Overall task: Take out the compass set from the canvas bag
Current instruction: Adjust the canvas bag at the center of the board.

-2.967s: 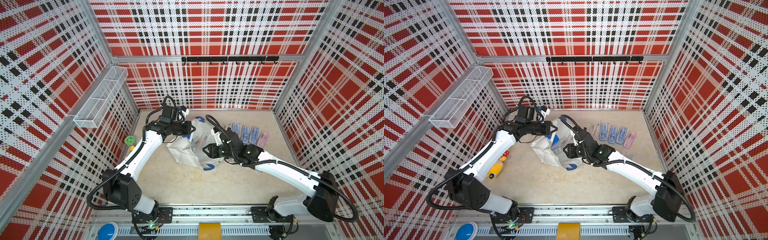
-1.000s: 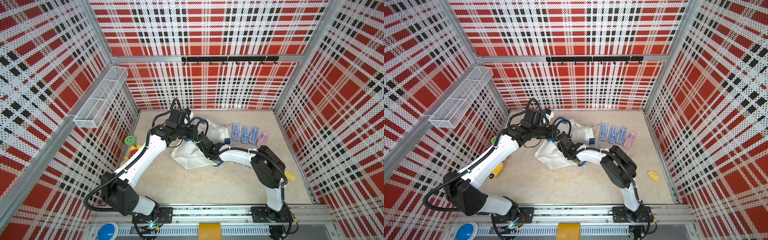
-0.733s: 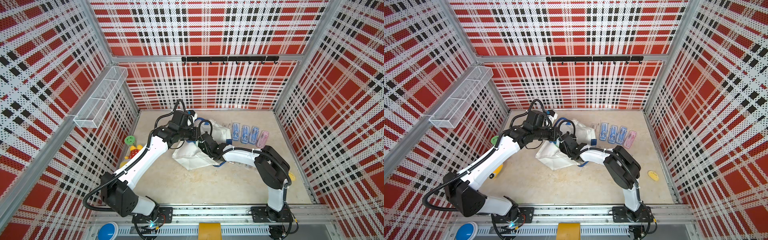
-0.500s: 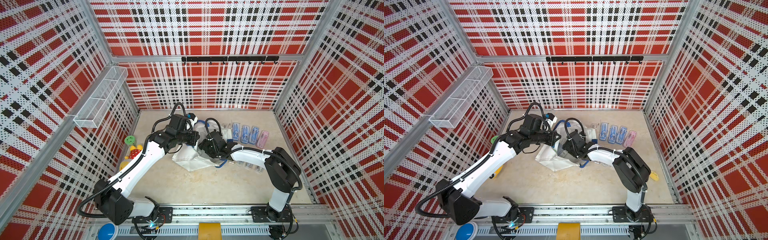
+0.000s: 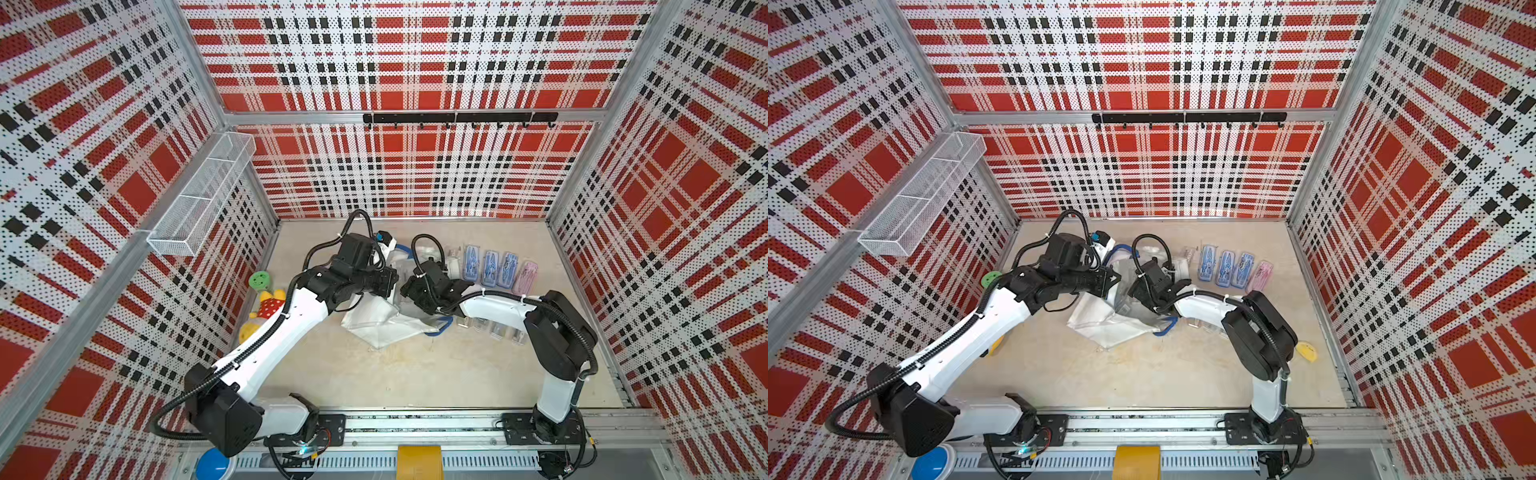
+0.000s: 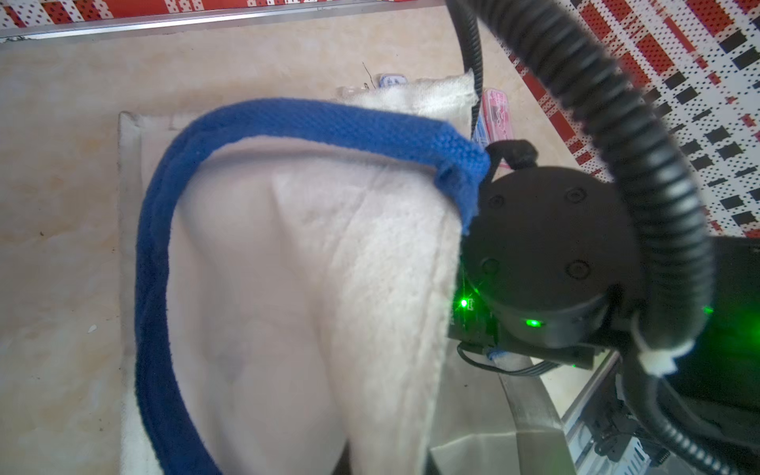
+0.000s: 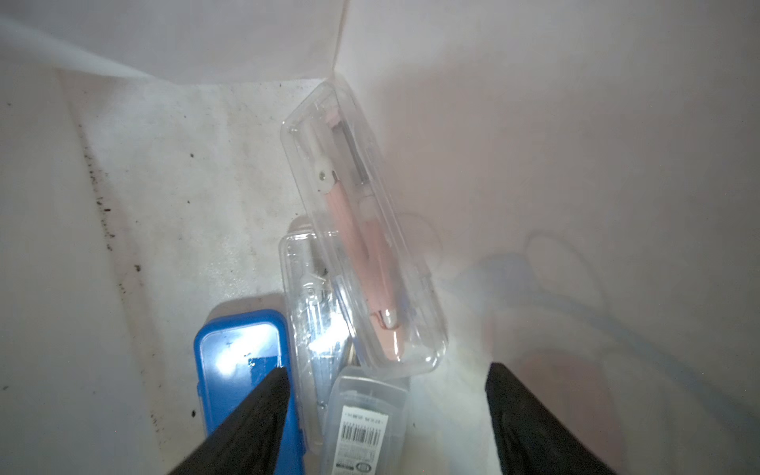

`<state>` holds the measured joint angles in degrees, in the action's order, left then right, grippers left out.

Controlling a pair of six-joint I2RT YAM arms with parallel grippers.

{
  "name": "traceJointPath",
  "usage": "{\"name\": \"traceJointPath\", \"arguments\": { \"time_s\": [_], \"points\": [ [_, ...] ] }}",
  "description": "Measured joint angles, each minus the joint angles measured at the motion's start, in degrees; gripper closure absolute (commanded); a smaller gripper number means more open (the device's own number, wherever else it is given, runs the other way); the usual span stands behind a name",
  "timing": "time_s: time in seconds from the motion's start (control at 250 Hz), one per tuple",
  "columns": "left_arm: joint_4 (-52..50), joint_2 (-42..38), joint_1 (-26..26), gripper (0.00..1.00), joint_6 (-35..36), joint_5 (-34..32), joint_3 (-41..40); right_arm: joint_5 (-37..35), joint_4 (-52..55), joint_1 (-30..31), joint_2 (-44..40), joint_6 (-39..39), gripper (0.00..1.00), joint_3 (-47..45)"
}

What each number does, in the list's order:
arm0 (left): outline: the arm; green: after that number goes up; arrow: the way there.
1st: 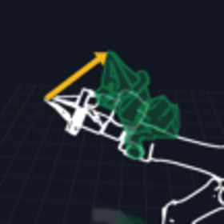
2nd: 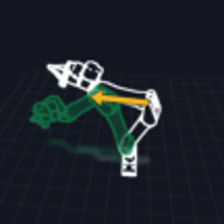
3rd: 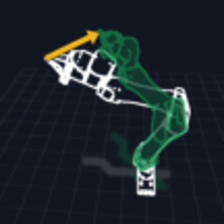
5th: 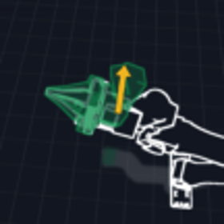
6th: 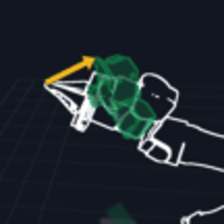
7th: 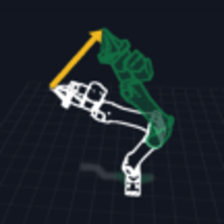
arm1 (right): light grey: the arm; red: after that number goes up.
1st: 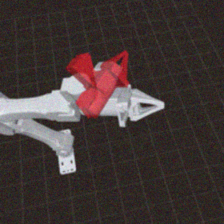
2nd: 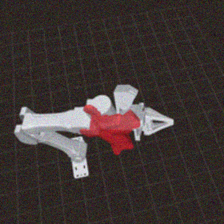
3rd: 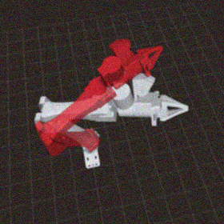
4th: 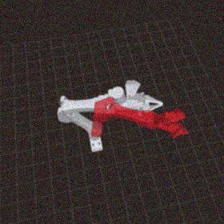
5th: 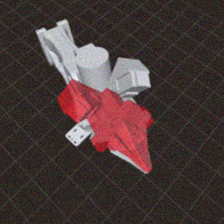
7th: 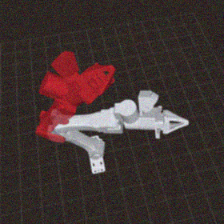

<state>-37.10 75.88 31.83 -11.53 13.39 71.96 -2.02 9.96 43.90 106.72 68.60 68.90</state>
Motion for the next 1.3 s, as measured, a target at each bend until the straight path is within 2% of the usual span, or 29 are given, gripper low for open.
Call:
{"name": "traceJointPath", "arguments": {
  "time_s": [0.42, 0.584, 0.796, 0.888, 1.04, 1.128, 1.245, 1.301],
  "points": [
    [-0.96, 2.99, 0.13, 1.00, 0.04, -1.90, 3.15, 2.91, -4.98, -0.15, 2.95, 3.50, 0.35, -0.72],
    [-3.08, 4.81, 0.20, 0.76, 0.61, -3.63, 6.23, 3.65, -6.58, 0.11, 3.65, 5.16, 0.36, -1.29],
    [-5.29, 7.17, 0.59, 0.65, 1.46, -6.91, 11.39, 4.57, -5.79, 1.42, 4.33, 5.11, 0.37, -0.37],
    [-5.81, 8.00, 0.66, 0.64, 1.53, -8.22, 13.03, 4.79, -5.57, 1.84, 4.50, 5.09, 0.37, 0.26],
    [-7.13, 9.86, 0.68, 0.70, 1.53, -9.53, 15.67, 5.01, -5.05, 2.16, 4.66, 4.92, 0.37, 0.94],
    [-7.85, 11.23, 0.72, 0.80, 1.36, -9.57, 16.72, 5.05, -4.70, 2.16, 4.66, 4.90, 0.37, 0.94],
    [-8.50, 12.72, 0.83, 1.00, 1.05, -9.35, 17.62, 5.27, -4.61, 2.14, 4.66, 4.90, 0.37, 0.94],
    [-8.72, 13.33, 0.87, 1.00, 1.03, -9.14, 18.01, 5.55, -4.83, 2.21, 4.66, 4.96, 0.37, 0.94]
  ]
}}
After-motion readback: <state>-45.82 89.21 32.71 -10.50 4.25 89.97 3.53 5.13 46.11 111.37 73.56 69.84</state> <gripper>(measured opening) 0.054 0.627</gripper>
